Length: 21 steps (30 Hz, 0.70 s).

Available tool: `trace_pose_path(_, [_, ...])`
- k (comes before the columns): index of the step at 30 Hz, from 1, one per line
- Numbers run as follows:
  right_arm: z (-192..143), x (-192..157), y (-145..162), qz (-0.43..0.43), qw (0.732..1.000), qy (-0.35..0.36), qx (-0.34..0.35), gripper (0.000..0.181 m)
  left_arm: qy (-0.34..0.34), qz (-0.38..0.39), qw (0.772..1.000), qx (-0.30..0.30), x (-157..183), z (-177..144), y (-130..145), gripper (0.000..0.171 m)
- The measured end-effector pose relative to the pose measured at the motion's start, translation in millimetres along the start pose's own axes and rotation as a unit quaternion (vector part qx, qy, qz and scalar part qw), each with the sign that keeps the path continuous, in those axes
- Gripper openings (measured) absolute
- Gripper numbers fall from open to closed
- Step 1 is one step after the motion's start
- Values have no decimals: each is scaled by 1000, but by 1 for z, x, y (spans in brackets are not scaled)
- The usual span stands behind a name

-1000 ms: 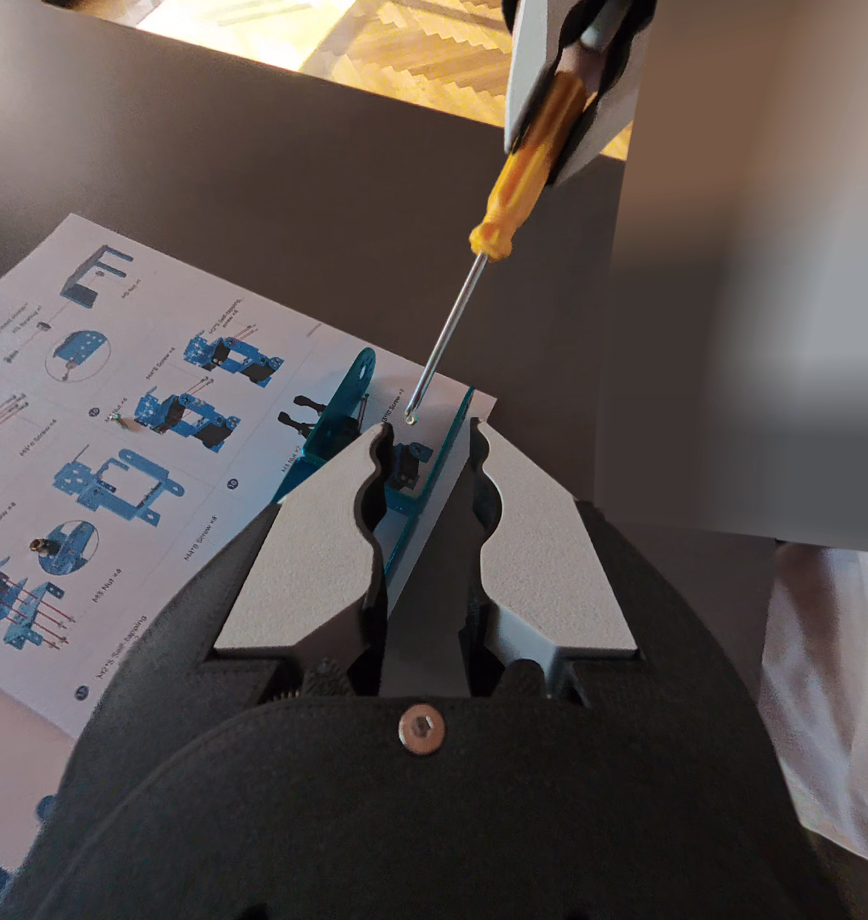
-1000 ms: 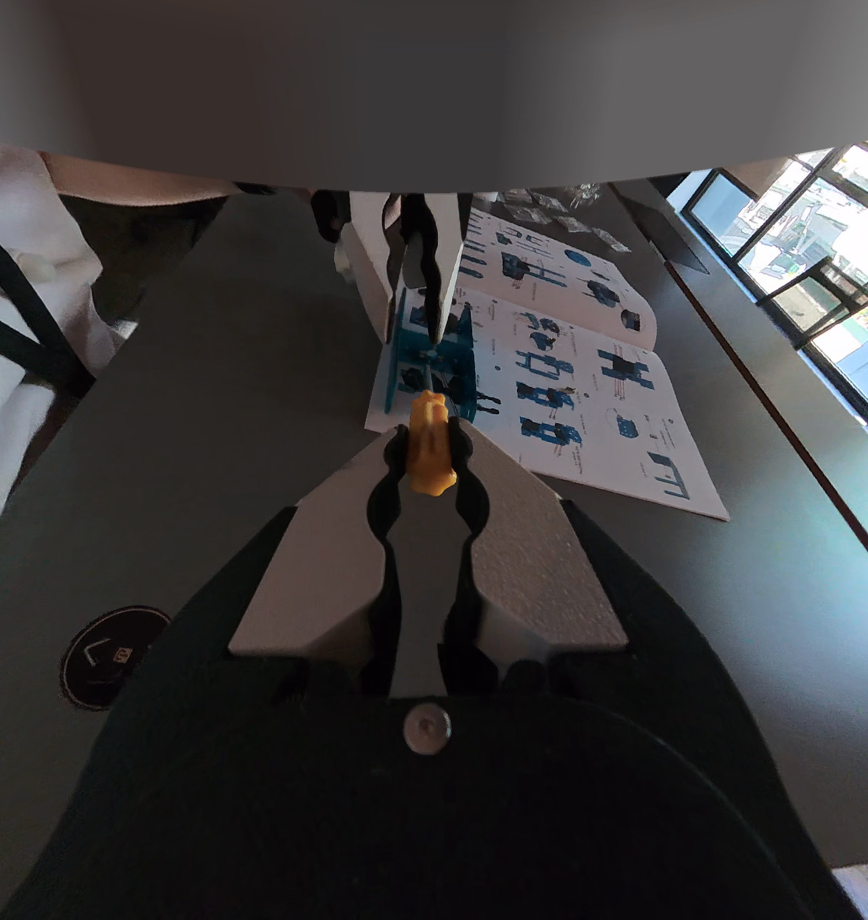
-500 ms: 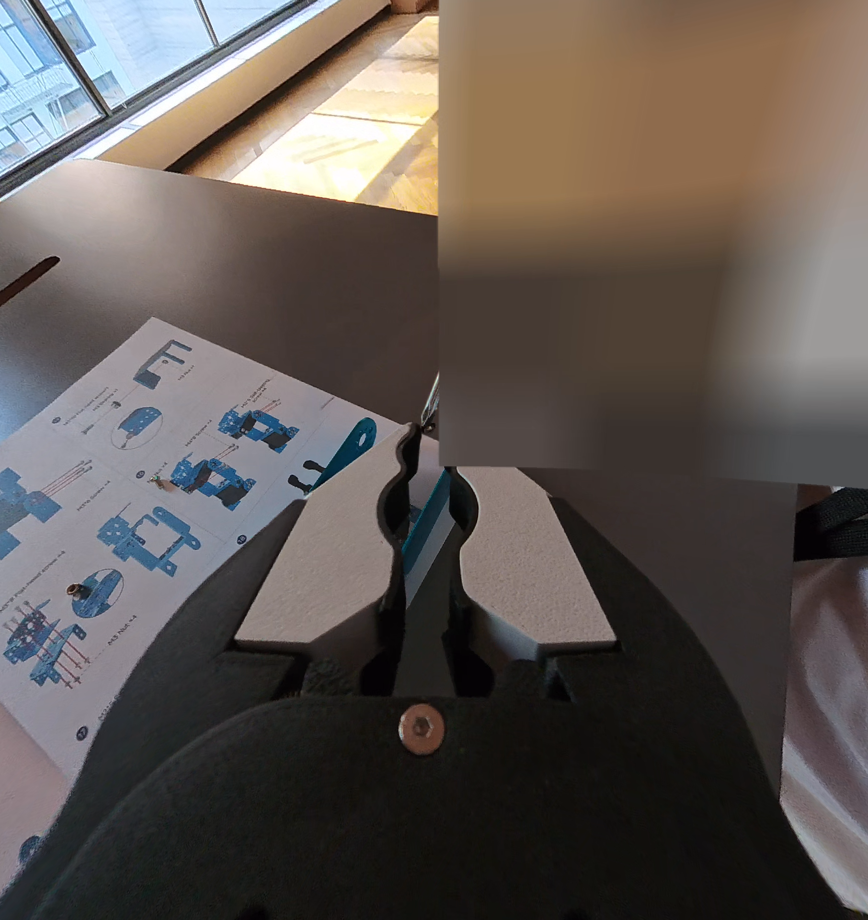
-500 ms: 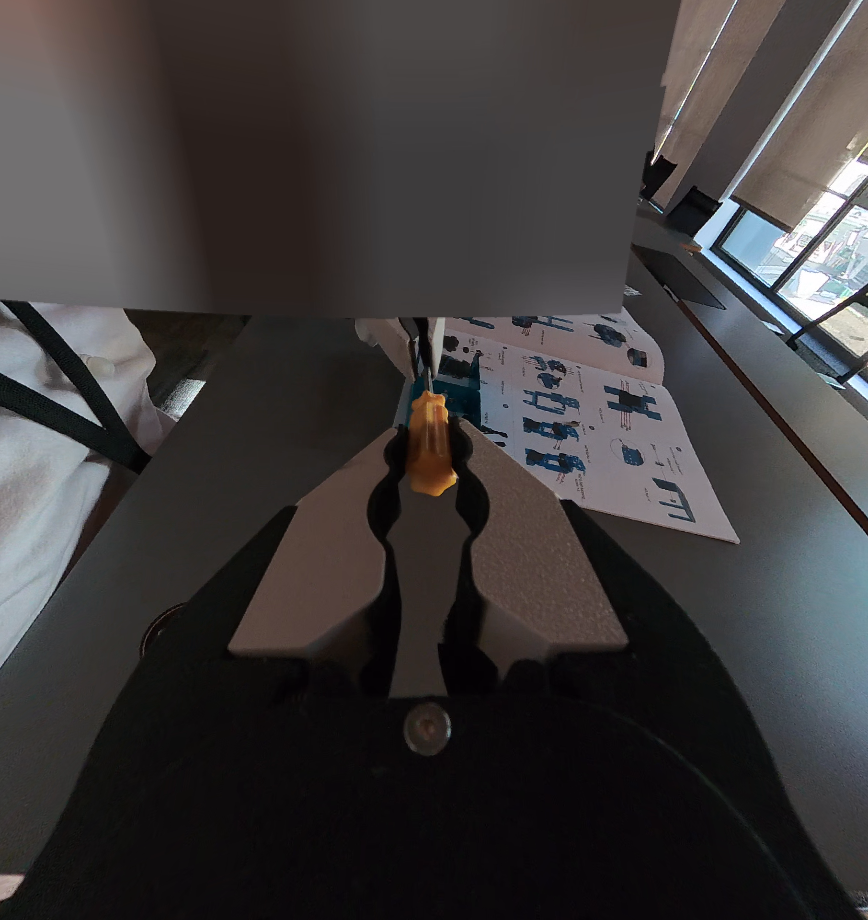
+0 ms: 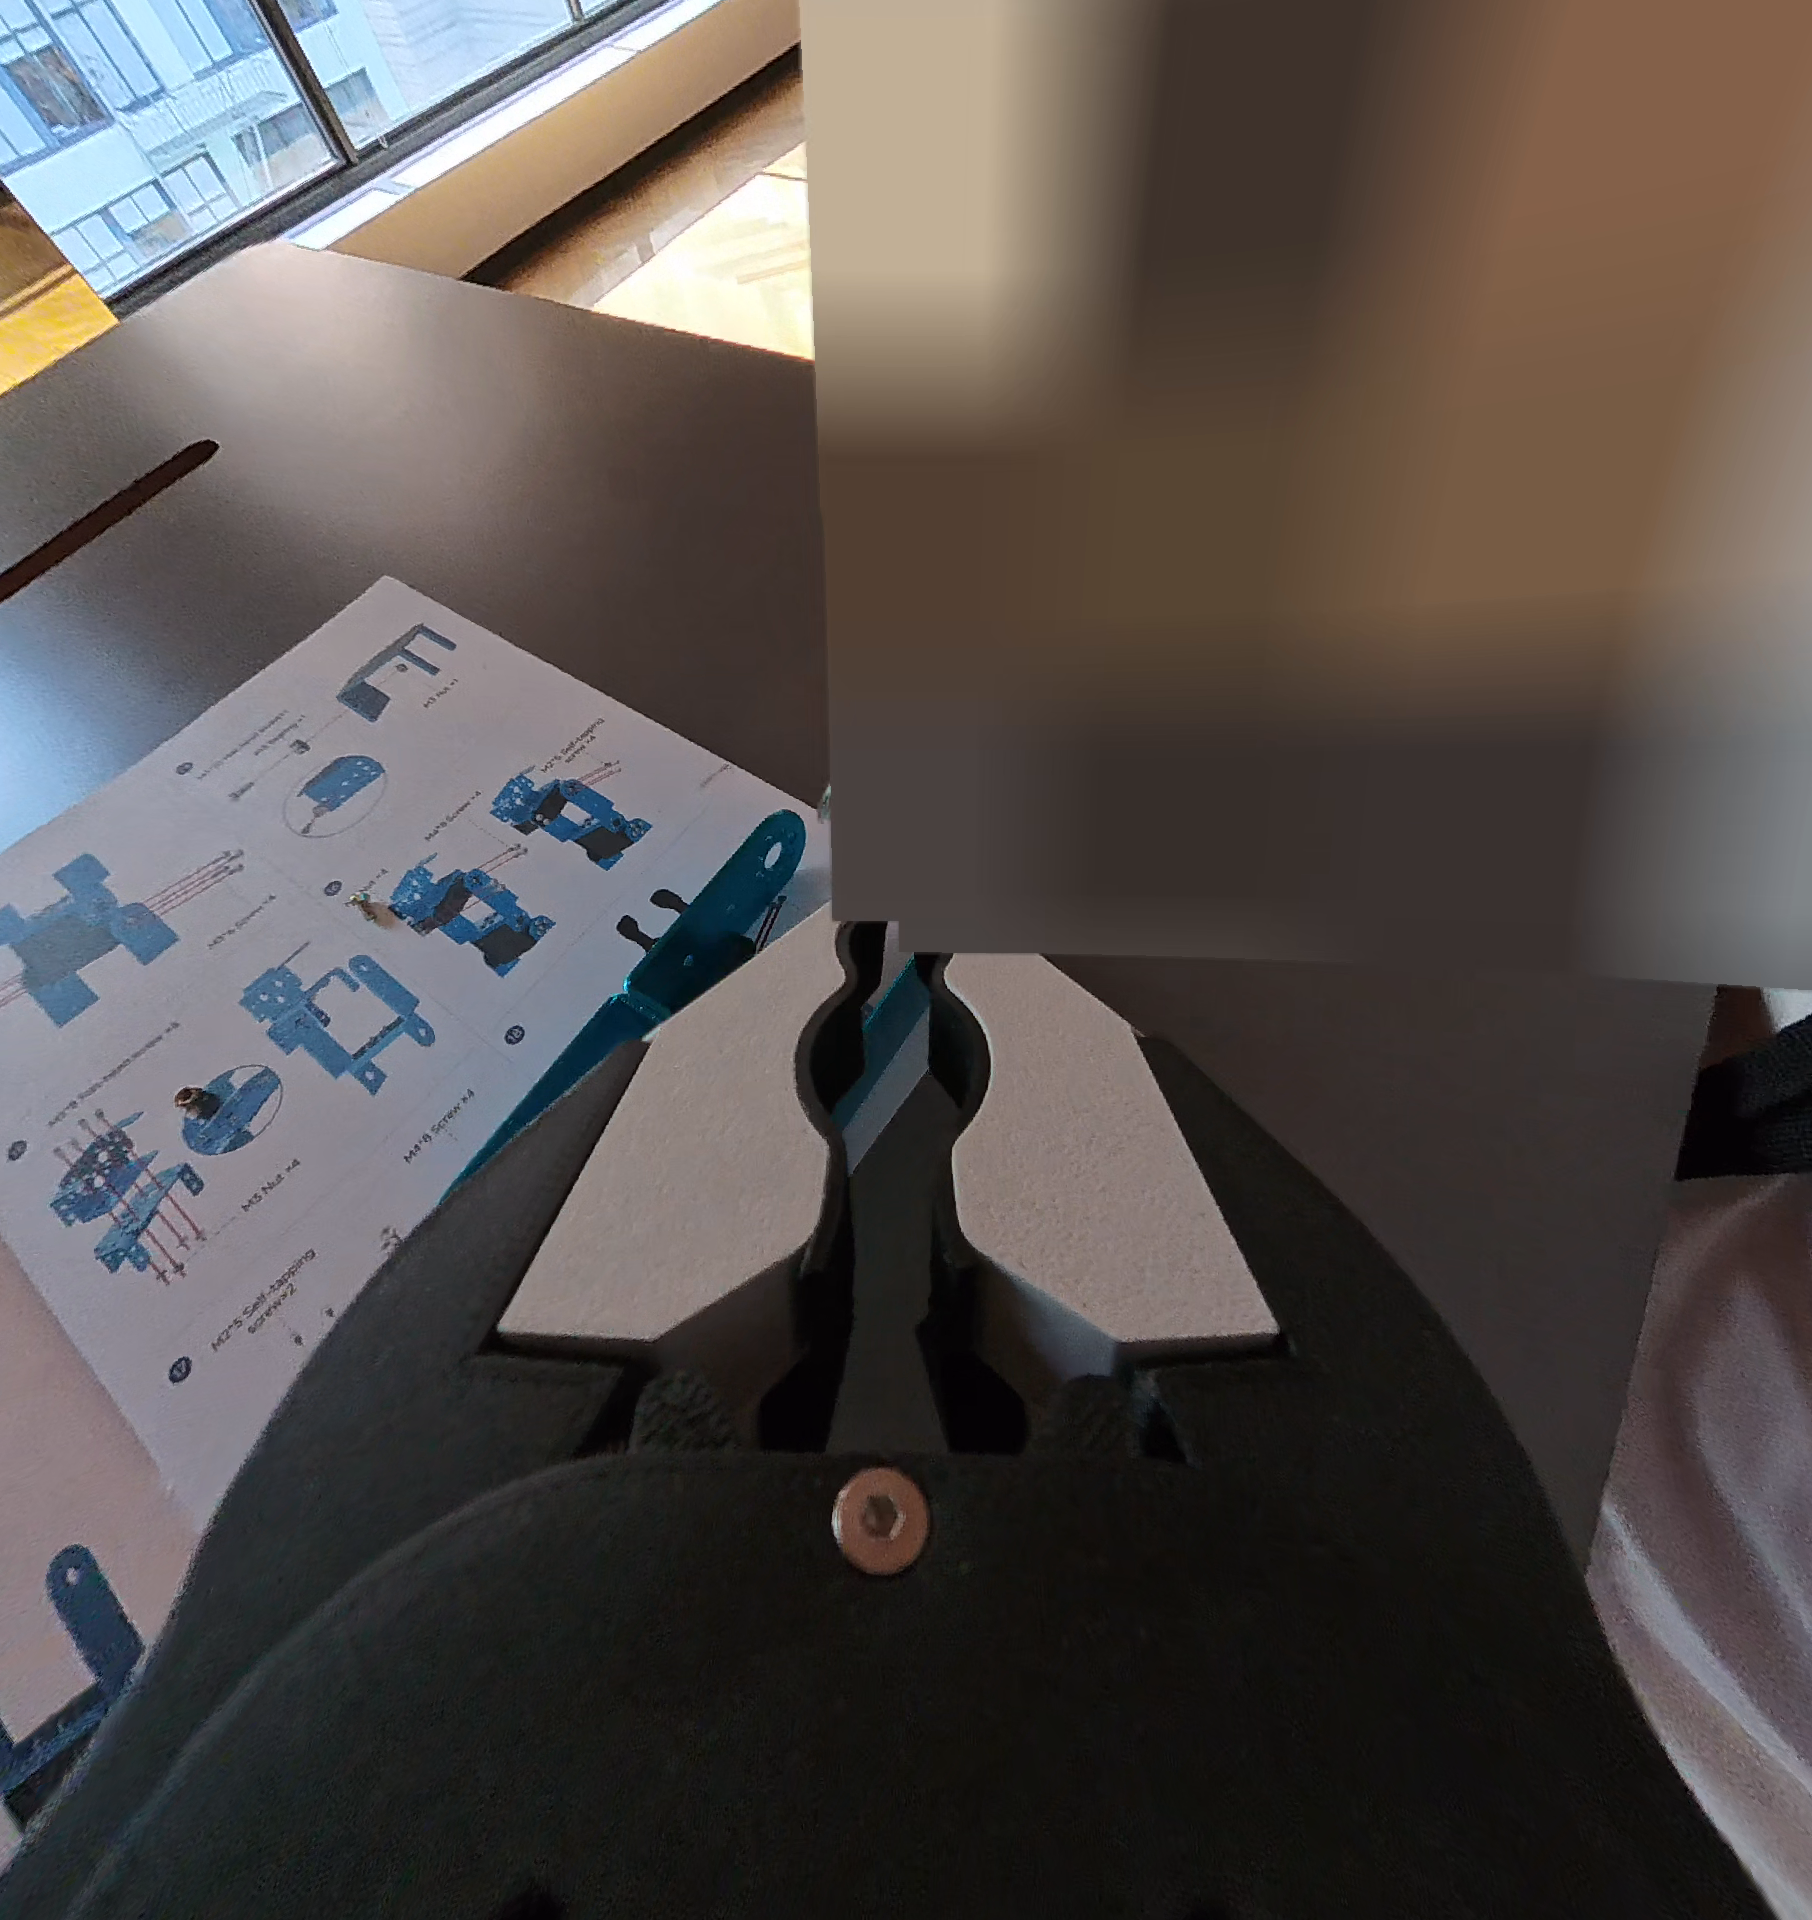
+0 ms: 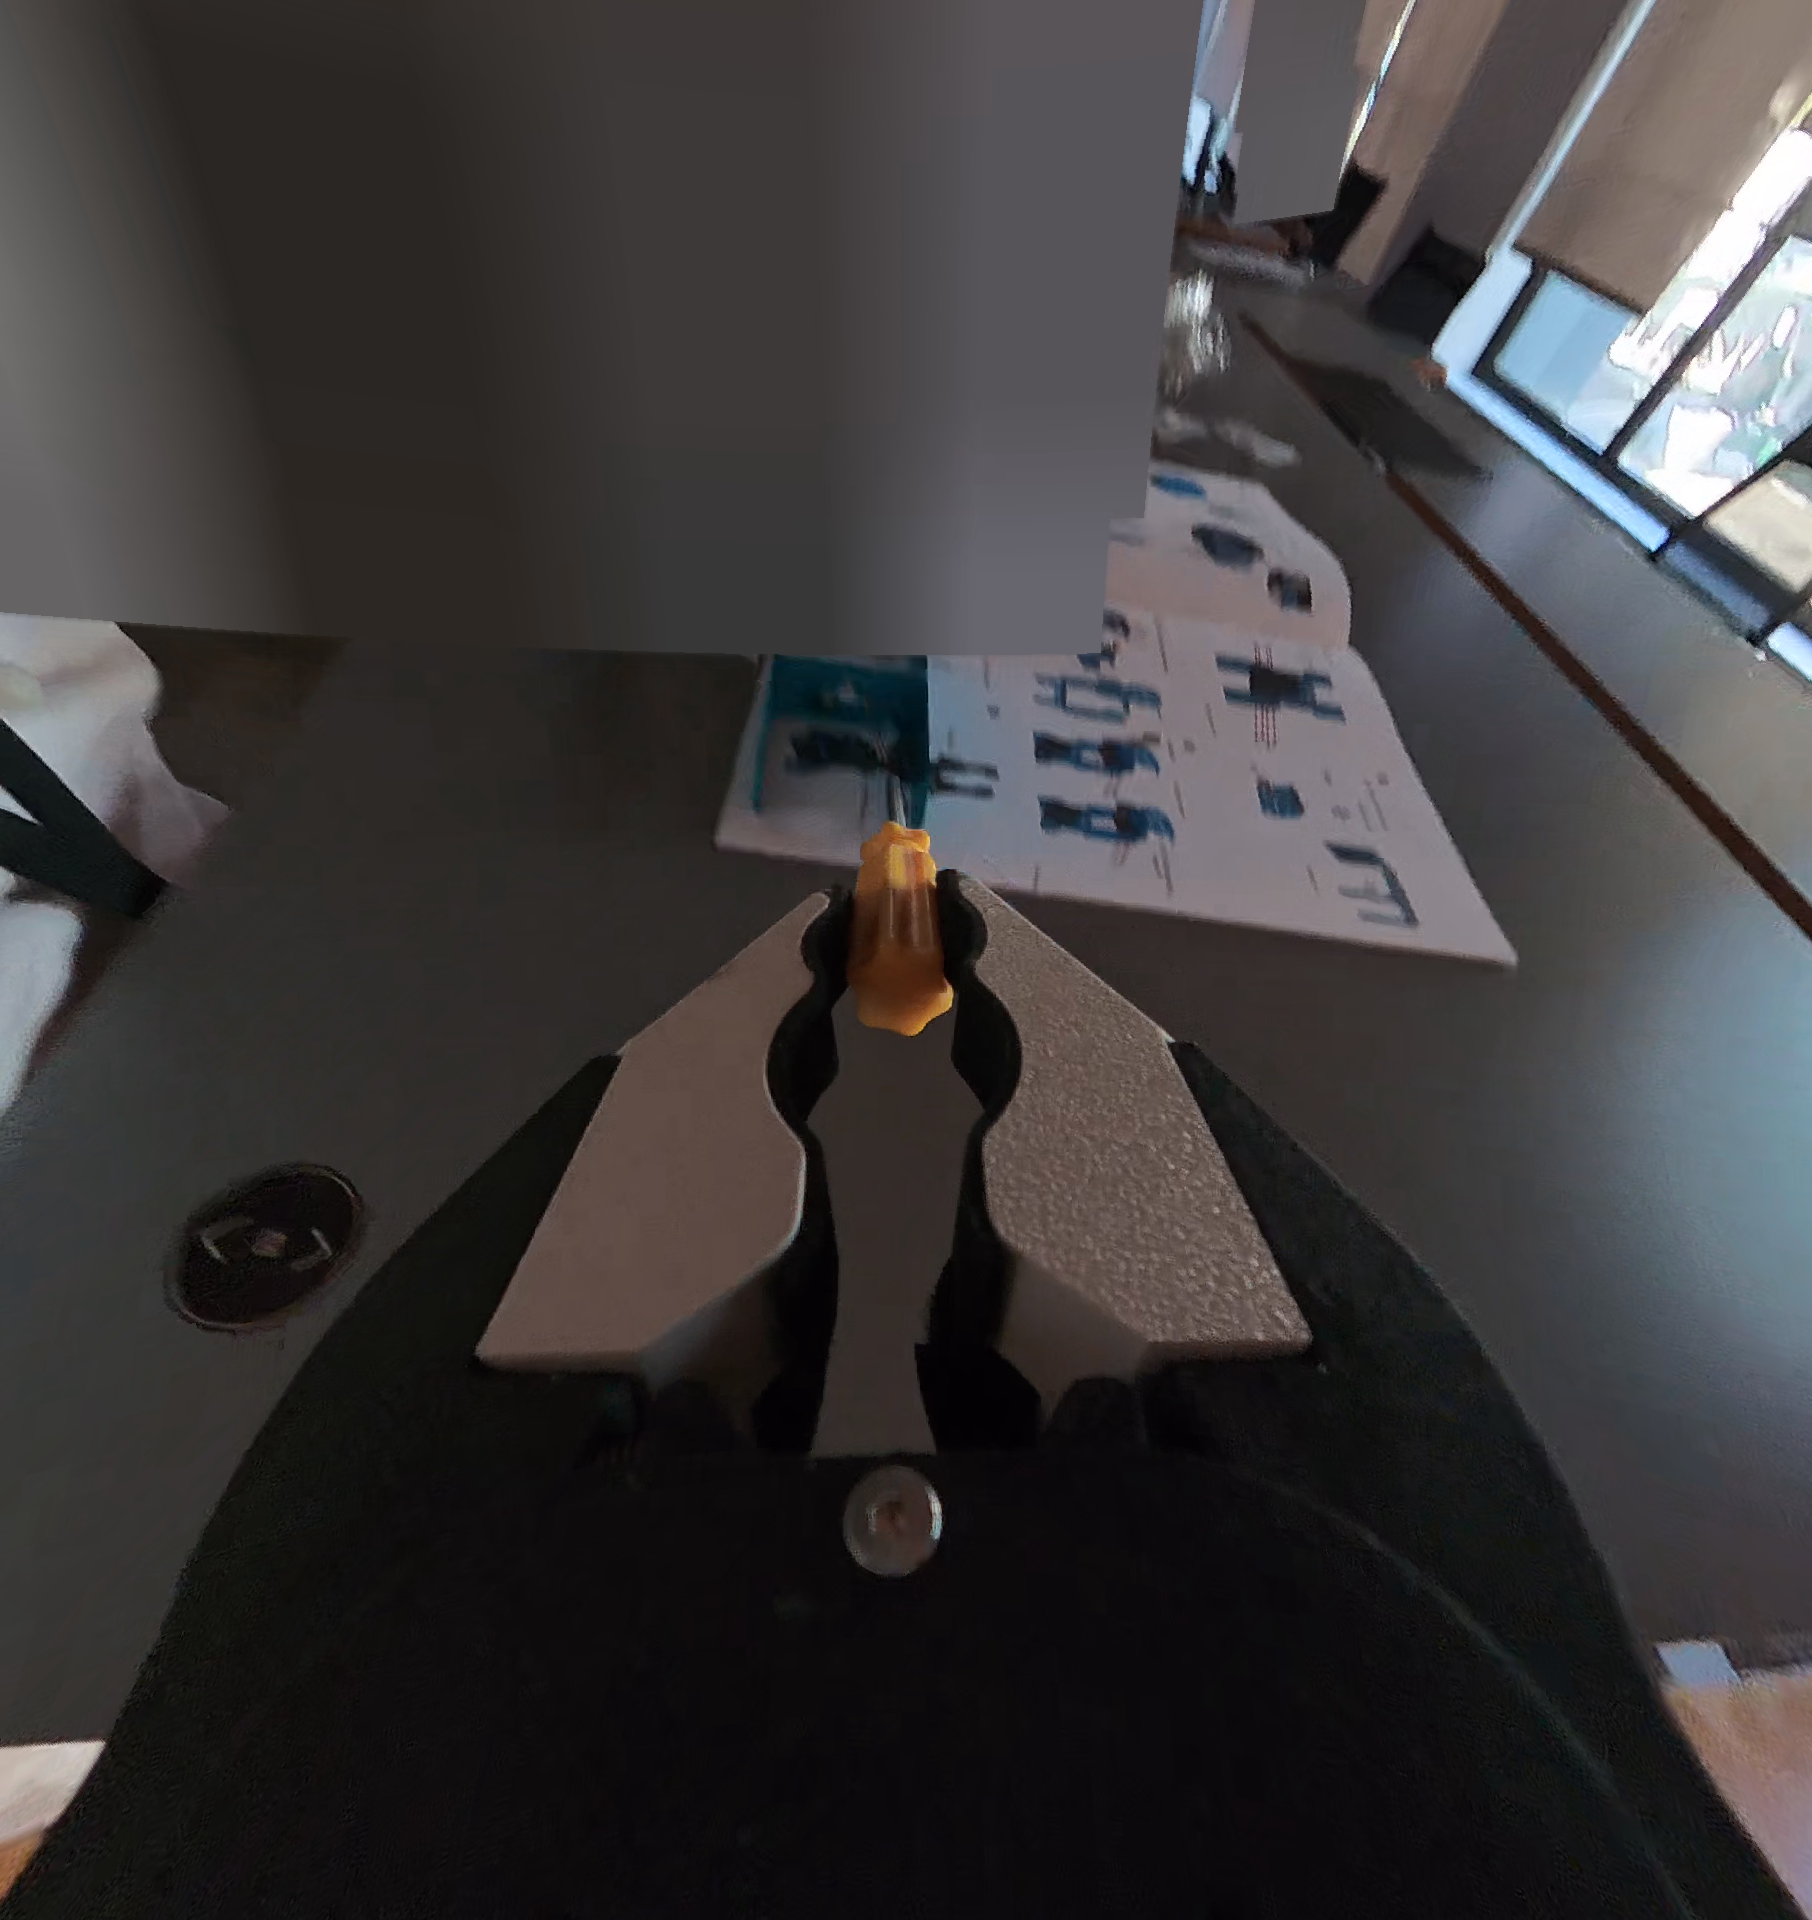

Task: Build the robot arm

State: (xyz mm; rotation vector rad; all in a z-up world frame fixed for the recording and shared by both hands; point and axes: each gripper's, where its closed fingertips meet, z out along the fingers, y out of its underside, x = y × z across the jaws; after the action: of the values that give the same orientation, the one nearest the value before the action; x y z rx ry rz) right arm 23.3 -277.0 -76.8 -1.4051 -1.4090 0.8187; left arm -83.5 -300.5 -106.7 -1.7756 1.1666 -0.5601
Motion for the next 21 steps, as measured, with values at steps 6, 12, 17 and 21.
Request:
trace_pose_path(6, [13,-9,42,-37,996,2,-78,17,-19,-46,998,24,3,-15,-5,4])
trace_pose_path(12, [15,-20,51,-36,992,-51,-109,29,52,-165,983,58,23,-22,-8,3])
trace_pose_path(17, [23,-37,-31,-159,984,-38,64,26,174,-270,936,146,40,-27,-40,3])
trace_pose_path(21, [39,-60,-54,-323,941,-26,93,24,270,-316,890,188,57,-28,-62,2])
